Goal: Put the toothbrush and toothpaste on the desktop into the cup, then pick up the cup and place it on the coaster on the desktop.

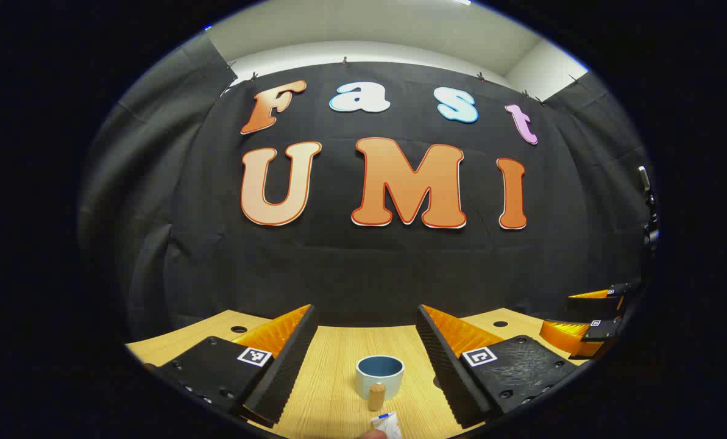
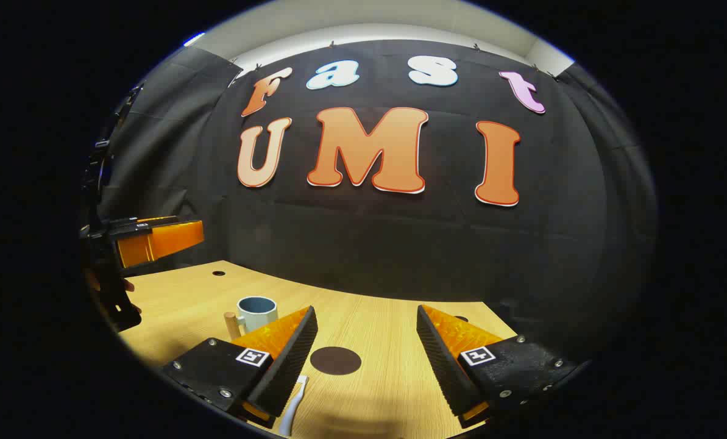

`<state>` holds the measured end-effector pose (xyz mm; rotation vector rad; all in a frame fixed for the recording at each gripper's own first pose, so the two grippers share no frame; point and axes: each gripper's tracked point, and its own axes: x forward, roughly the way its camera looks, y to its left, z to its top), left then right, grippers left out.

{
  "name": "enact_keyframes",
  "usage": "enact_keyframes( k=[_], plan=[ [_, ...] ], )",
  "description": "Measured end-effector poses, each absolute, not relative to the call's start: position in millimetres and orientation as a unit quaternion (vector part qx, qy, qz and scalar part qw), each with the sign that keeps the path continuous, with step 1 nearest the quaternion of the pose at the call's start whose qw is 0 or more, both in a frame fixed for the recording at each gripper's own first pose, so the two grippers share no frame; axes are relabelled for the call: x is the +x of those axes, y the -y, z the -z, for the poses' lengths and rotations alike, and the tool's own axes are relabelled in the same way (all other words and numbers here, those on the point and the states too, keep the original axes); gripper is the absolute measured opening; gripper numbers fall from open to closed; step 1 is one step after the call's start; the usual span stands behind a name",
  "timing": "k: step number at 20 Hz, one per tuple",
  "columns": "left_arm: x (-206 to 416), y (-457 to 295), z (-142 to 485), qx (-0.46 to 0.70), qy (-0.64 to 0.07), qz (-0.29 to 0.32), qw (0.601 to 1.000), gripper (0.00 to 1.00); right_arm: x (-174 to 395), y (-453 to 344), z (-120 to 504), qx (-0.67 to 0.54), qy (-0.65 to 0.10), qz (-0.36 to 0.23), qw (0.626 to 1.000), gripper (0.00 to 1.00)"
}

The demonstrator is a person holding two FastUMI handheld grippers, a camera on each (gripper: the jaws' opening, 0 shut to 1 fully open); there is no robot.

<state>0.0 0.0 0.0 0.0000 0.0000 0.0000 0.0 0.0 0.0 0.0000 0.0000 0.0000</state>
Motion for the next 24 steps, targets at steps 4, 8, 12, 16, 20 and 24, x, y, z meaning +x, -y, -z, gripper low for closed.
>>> enact_keyframes(
  k=[4,8,12,16,20,24],
  plan=[
    [1.7,0.4,4.1,-0.003,-0.01,0.001,1.0,0.97,-0.3,-5.3,6.9,-0.015,-0.008,-0.008,1.0,0.98],
    [1.4,0.0,4.5,-0.003,-0.012,-0.002,1.0,1.0,-2.4,-6.8,5.4,-0.017,-0.006,-0.011,1.0,0.98],
    [2.0,-0.3,6.8,-0.003,-0.017,-0.005,1.0,0.98,-2.3,-5.7,6.9,-0.008,-0.009,-0.01,1.0,0.98],
    [2.6,0.9,11.4,-0.003,-0.028,-0.005,1.0,0.97,-2.2,-6.4,12.4,-0.002,-0.019,-0.01,1.0,0.98],
    [3.1,6.1,17.2,0.004,-0.045,0.003,0.999,0.98,-0.6,-9.1,13.9,0.004,-0.03,-0.016,0.999,0.98],
    [6.7,10.8,19.8,0.019,-0.058,0.009,0.998,1.0,1.9,-12.6,17.3,0.013,-0.055,-0.028,0.998,0.98]
  ],
)
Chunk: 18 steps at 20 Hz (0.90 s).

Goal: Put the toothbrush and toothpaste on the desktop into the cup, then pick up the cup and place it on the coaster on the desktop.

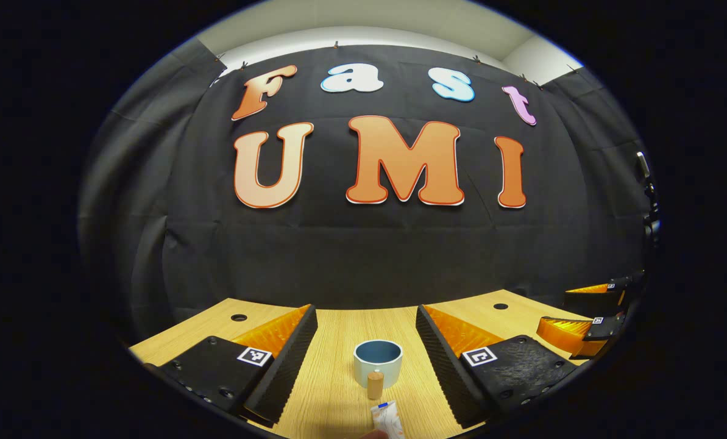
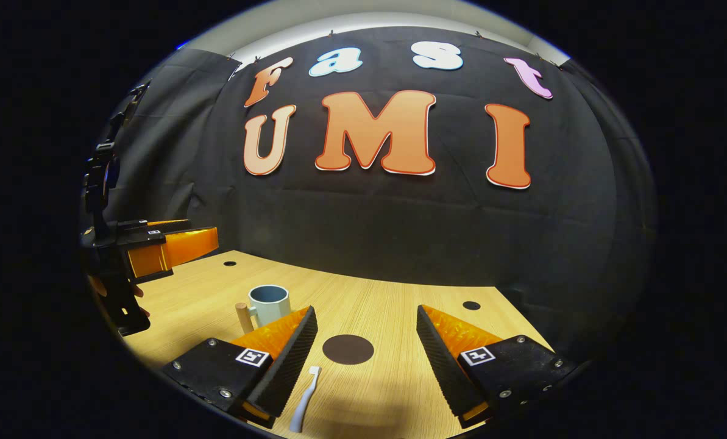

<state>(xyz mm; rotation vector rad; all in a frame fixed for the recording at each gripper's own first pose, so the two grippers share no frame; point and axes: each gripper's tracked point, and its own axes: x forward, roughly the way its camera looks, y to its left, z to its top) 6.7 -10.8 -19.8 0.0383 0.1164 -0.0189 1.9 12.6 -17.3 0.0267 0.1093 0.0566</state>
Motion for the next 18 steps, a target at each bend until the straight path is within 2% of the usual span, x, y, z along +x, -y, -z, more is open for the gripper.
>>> enact_keyframes(
  k=[1,5,11,16,17,18],
  plan=[
    [7.5,12.4,20.6,0.022,-0.063,0.013,0.998,0.97,3.5,-12.1,19.0,0.012,-0.062,-0.029,0.998,0.98],
    [14.7,21.0,28.8,0.023,-0.1,0.03,0.994,0.97,7.9,-18.2,29.9,0.012,-0.104,-0.044,0.994,0.97],
    [25.3,14.8,61.3,0.017,-0.198,0.037,0.979,0.98,8.6,-25.6,59.8,0.034,-0.201,-0.069,0.977,0.93],
    [19.6,17.2,99.6,0.009,-0.304,0.051,0.951,0.98,5.5,-41.1,78.6,0.03,-0.267,-0.094,0.959,0.81],
    [18.4,19.8,106.3,0.002,-0.326,0.056,0.944,0.98,4.0,-44.7,83.4,0.025,-0.279,-0.101,0.955,0.76],
    [17.0,22.6,114.6,-0.006,-0.351,0.06,0.934,0.98,3.9,-49.0,88.1,0.019,-0.292,-0.107,0.95,0.79]
  ],
)
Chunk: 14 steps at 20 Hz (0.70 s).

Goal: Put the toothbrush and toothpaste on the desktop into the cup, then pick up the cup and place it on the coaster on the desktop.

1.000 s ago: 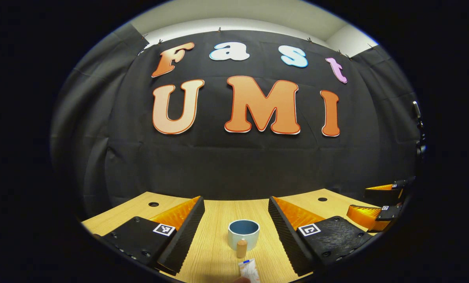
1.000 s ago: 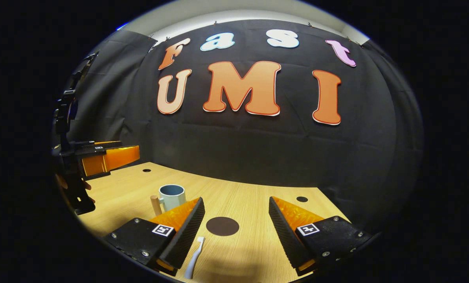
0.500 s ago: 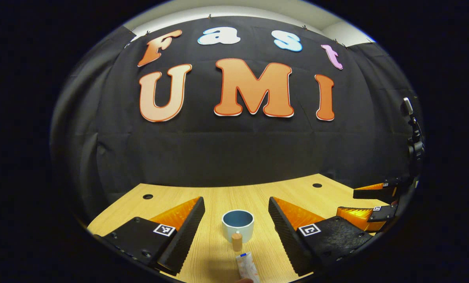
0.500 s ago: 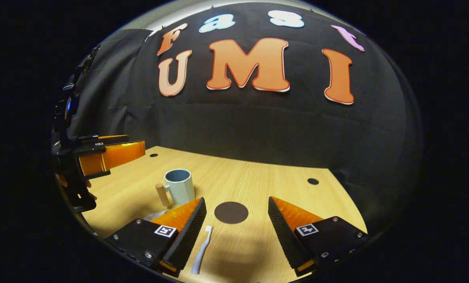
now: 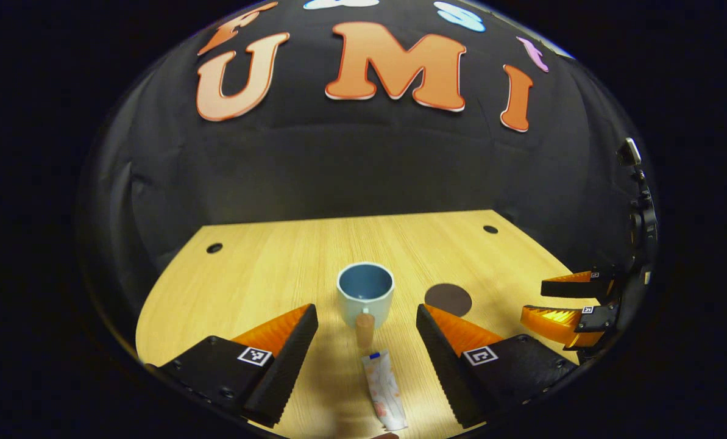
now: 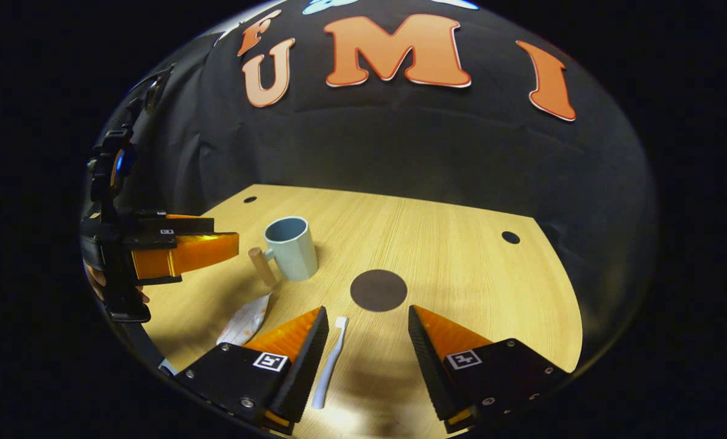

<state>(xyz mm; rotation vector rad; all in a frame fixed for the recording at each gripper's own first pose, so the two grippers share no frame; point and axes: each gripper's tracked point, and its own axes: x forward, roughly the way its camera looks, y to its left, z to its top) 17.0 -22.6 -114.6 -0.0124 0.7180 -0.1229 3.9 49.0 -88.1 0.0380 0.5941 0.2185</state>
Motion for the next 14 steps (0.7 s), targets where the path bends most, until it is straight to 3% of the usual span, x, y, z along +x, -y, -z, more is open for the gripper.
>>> enact_keyframes(
  k=[10,12,14],
  plan=[
    [6.9,28.9,131.9,-0.087,-0.551,0.08,0.826,0.9,-4.4,-80.8,92.7,0.028,-0.444,-0.177,0.878,0.56],
    [2.5,30.0,135.2,-0.093,-0.577,0.075,0.808,0.82,-4.4,-79.8,95.1,0.027,-0.467,-0.179,0.865,0.51],
    [-0.9,29.0,135.5,-0.096,-0.591,0.068,0.798,0.8,-9.1,-78.8,104.1,0.021,-0.487,-0.173,0.856,0.47]
  ],
)
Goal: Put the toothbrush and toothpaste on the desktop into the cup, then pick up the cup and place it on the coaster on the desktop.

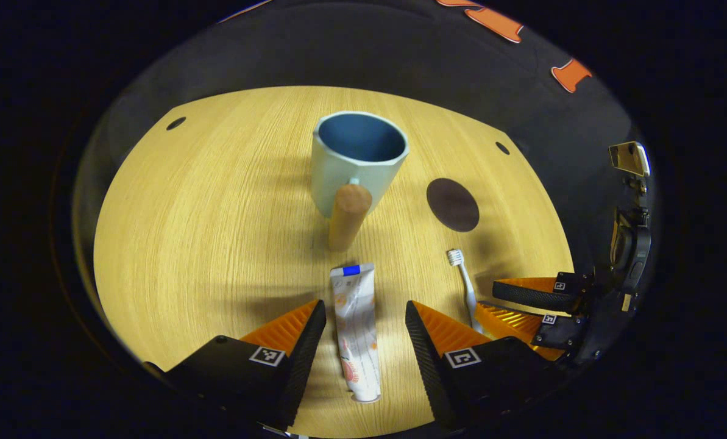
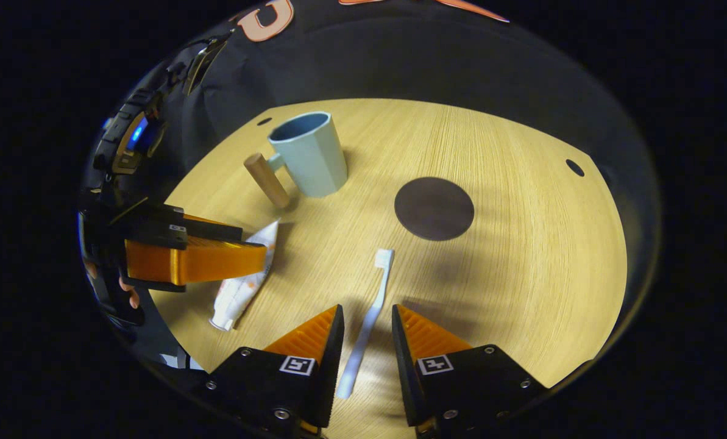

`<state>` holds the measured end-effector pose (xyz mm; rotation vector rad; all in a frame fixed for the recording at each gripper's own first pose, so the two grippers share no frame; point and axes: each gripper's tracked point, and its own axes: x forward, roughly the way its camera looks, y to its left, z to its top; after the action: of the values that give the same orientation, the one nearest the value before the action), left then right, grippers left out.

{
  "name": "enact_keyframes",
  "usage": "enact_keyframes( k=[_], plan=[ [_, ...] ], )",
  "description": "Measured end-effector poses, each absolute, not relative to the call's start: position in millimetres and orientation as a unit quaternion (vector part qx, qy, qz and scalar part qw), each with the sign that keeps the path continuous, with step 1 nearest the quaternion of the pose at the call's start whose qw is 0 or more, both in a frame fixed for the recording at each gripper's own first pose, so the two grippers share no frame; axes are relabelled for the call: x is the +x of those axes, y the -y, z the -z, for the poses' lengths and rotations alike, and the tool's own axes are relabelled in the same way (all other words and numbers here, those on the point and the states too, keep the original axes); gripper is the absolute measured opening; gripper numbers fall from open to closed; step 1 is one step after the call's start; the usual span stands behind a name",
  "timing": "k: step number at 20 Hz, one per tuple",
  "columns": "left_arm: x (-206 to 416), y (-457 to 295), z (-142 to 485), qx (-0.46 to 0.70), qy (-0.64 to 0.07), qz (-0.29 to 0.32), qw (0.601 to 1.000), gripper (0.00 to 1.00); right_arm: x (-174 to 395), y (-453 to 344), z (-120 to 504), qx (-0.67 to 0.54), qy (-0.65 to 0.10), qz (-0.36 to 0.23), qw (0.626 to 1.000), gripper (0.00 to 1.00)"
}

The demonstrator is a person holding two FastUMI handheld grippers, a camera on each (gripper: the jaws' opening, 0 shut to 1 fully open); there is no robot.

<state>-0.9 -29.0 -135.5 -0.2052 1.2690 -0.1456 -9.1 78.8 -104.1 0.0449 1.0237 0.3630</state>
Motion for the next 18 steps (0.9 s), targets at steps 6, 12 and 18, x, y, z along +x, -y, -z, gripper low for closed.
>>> enact_keyframes(
  k=[6,12,18],
  plan=[
    [-11.0,29.6,156.5,-0.103,-0.625,0.05,0.772,0.55,-8.8,-81.8,114.1,0.029,-0.503,-0.162,0.849,0.27],
    [-23.9,28.1,161.5,-0.12,-0.634,0.032,0.764,0.38,-5.8,-81.7,112.5,0.07,-0.493,-0.15,0.854,0.1],
    [-25.2,35.9,158.9,-0.136,-0.603,0.066,0.783,0.12,-2.6,-82.0,109.7,0.115,-0.463,-0.139,0.868,0.05]
  ],
)
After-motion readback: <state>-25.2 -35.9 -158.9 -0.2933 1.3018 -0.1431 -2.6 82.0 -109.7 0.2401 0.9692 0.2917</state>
